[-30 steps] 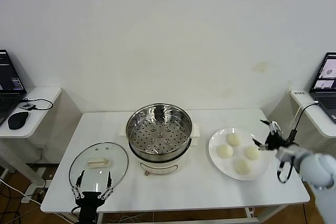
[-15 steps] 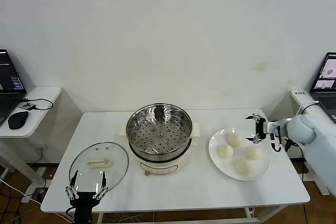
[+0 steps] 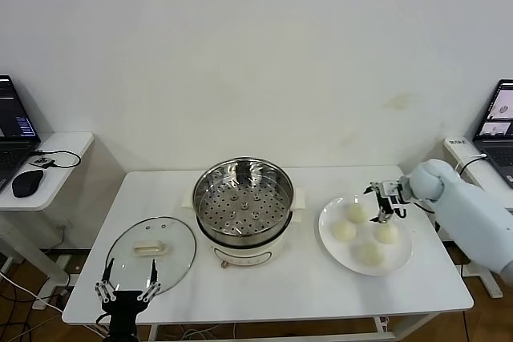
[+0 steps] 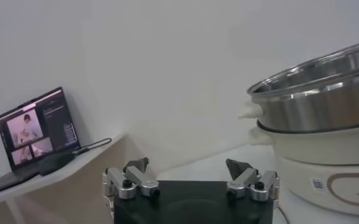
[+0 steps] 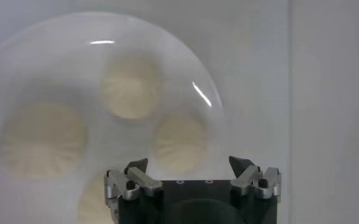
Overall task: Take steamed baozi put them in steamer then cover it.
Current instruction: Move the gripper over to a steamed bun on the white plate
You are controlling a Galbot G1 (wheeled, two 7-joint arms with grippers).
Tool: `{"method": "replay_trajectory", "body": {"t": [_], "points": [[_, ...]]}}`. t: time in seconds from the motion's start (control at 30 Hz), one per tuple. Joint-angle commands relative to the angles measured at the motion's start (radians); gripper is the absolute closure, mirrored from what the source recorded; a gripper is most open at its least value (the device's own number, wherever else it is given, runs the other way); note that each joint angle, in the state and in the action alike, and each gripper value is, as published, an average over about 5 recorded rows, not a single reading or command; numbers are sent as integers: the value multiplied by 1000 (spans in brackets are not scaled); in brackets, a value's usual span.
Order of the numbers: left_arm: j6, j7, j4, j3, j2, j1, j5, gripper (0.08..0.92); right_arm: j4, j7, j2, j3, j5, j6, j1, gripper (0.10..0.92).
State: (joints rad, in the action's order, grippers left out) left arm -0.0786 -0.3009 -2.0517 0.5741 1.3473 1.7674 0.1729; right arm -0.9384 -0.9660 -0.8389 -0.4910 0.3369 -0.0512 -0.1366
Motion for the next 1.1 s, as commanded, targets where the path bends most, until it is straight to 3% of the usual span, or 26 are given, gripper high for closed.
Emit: {"method": "replay_trajectory", "body": {"t": [0.03,0.37,0.63,1.1], "points": [[0,-2,3,3,-2,-1,1,177,116,-22,-76,-68,30,-8,61,203],[-5,-7,22,13,-8,-12,-1,177,179,-10,-143,-58,77,-12,57,217],[-7,-10,29,15,-10,-19,-4,177,187,-16,-153,-67,77,-9,60,319],[-11,-17,29,17,-8,-18,-4,177,90,-30,-83,-119,12,0,88,390]]}}
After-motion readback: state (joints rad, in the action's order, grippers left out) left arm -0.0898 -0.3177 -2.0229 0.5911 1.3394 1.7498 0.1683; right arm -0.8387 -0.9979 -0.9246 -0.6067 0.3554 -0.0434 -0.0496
